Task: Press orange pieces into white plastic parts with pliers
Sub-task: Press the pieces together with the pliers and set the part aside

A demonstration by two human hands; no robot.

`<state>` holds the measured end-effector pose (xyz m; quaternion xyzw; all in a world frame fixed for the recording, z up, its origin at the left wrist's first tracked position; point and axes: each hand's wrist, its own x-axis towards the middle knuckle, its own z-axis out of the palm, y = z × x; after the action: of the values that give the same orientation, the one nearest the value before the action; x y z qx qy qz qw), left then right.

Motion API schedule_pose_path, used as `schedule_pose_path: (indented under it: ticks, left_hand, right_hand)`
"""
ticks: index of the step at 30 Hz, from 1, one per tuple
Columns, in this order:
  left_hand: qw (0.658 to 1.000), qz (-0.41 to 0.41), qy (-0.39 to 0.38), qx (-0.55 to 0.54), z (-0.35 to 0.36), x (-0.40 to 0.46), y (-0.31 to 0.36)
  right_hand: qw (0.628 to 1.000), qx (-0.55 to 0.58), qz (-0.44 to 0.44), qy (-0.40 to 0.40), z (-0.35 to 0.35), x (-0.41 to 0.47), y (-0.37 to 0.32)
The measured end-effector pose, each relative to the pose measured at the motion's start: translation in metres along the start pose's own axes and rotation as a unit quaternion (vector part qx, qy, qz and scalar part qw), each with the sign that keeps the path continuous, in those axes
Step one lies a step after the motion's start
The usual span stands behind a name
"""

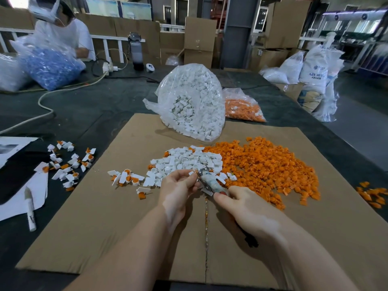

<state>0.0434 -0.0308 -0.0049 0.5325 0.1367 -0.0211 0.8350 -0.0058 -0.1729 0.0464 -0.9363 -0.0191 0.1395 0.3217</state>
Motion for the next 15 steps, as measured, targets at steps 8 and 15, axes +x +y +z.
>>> schedule_pose_path:
  ticks: [8,15]
  left_hand:
    - [1.000,0.003,0.000,0.012,-0.001,0.000,-0.001]
    - [1.000,0.020,0.000,0.004,-0.001,-0.003,-0.001]
  right_hand:
    - [0.998,-0.008,-0.019,0.054,0.012,0.001,0.005]
    - [0.992,0.010,-0.021,0.127,0.009,-0.004,0.018]
